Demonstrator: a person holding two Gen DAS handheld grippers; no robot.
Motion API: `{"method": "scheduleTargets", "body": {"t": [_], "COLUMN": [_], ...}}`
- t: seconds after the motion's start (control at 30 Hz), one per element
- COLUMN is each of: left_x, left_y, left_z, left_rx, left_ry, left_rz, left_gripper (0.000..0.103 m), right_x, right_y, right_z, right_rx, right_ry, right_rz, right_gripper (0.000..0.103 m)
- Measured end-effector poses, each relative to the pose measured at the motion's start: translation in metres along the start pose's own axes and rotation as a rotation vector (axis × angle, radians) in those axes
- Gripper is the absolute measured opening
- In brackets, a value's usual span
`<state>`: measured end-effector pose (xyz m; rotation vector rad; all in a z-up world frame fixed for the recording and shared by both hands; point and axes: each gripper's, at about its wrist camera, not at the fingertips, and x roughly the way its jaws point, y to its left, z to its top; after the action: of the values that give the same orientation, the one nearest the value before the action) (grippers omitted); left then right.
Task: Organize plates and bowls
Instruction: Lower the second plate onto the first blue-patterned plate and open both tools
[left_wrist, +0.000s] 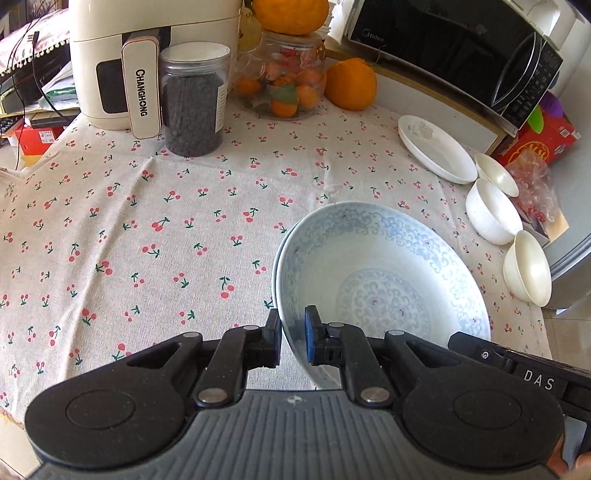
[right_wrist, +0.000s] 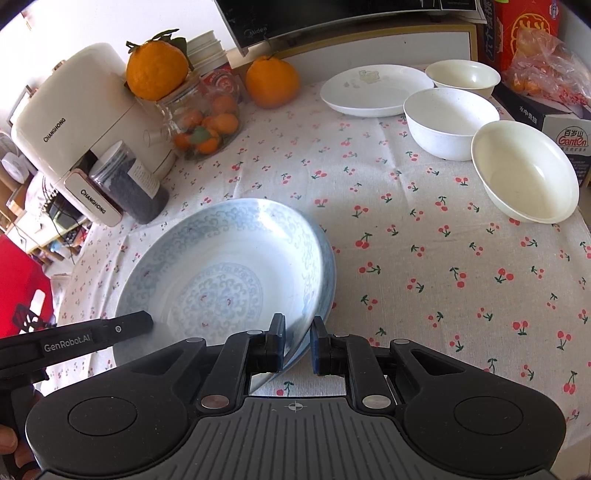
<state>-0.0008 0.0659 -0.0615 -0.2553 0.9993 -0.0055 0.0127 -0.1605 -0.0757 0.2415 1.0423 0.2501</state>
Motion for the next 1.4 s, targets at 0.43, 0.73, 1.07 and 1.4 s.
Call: {"method": "scheduleTargets", "body": {"t": [0.43, 0.73, 1.07, 1.4], "left_x": [0.012, 0.015, 0.019, 0.024], "left_y": [-0.001, -0.003, -0.009, -0.008], "left_z": [-0.002, 0.000, 0.000, 0.001], "left_rx": [0.020, 0.028, 0.079, 0.078], "left_ry": [0.058, 0.061, 0.057, 0.062], "left_rz": [0.032, 0.043, 0.081, 0.084], "left_gripper": [0.012, 0.013, 0.015, 0.015], "right_x": [0.011, 0.014, 0.018, 0.020], "right_y": [0.005, 0.011, 0.025, 0.024], "right_z": [0.001, 0.002, -0.002, 0.000], "right_rx": [-0.026, -0.067, -0.170, -0.186], "right_ry": [0.052, 0.051, 0.038, 0.033], "right_rz": [-0.043, -0.070, -0.138, -0.147], "right_gripper": [0.017, 0.020, 0.025, 0.025]}}
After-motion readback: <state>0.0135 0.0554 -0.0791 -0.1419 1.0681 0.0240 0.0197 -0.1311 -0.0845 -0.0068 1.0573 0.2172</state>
